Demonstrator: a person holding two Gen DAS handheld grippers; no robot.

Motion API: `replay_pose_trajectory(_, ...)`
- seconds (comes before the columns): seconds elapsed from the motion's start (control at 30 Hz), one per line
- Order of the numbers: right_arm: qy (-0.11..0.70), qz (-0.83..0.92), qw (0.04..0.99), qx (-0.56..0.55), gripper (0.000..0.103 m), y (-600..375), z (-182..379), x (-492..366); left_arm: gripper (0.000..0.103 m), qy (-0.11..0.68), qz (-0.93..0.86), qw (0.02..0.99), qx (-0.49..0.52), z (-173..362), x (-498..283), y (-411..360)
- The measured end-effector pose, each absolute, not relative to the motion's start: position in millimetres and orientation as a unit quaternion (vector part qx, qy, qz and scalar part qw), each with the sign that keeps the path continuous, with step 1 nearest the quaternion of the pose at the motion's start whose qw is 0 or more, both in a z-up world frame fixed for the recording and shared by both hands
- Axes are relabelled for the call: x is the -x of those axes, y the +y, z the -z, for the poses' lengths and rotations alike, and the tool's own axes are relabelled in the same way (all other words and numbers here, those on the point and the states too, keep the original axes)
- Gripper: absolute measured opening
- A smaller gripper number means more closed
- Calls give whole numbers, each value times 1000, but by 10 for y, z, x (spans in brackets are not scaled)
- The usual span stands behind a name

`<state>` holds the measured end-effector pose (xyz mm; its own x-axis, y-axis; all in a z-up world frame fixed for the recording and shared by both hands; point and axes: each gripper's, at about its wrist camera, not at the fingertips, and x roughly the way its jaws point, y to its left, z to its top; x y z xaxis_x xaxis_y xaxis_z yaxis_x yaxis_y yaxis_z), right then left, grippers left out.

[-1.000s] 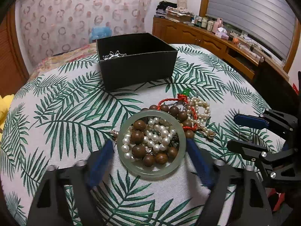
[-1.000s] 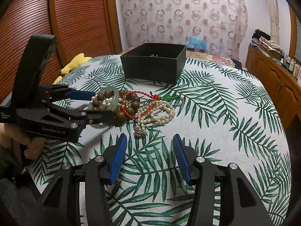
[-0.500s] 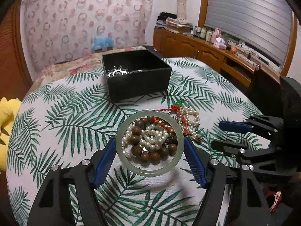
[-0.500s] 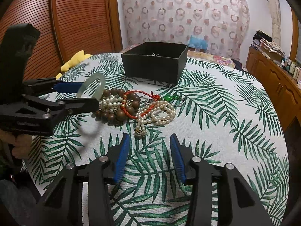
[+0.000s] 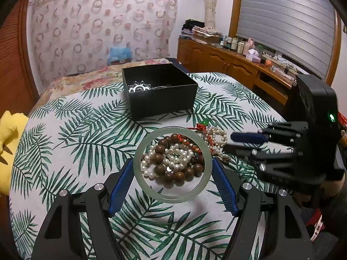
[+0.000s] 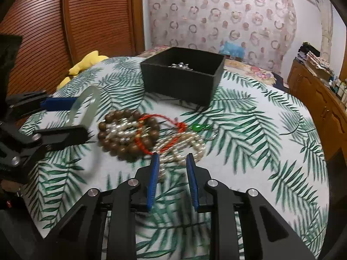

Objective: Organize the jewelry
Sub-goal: 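Lift the jade bangle with the left tool while the right tool grasps the pearl strand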

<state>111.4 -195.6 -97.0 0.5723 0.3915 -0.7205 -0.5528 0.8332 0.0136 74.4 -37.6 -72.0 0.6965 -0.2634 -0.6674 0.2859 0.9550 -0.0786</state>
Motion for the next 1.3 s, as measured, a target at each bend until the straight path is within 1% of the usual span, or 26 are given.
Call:
replay_pose_trajectory(0.3, 394, -246, 880, 100, 27, -2092, 970, -1440, 69, 359, 152, 921, -13, 717, -727, -373)
replay_pose_trajectory(0.37, 401, -249, 876, 101, 25, -2086, 997, -1495, 69, 360, 152, 920, -14, 725, -729, -379)
replay_pose_trajectory(0.57, 408, -248, 870, 122, 25, -1945, 1074, -1538, 69, 362, 153, 919, -13, 747, -723, -382)
replay_pose_trajectory(0.63, 405, -250, 870, 128, 20, -1920, 1075, -1527, 69, 362, 153, 919, -13, 748, -720, -382)
replay_pose_trajectory(0.7, 404, -256, 869, 130, 7, -1905, 1076, -1508, 69, 362, 153, 920, -13, 746, -720, -381)
replay_pose_trajectory(0.83, 402, -257, 869, 132, 6, -1945, 1055, -1452, 69, 360, 151, 920, -11, 743, -729, -362)
replay_pose_trajectory(1.0, 376, -261, 882, 115, 6, -2066, 841, -1323, 69, 360, 149, 921, -13, 724, -736, -341)
replay_pose_trajectory(1.3, 319, -273, 901, 111, 6, -2123, 248, -1148, 69, 347, 146, 926, -13, 620, -705, -309)
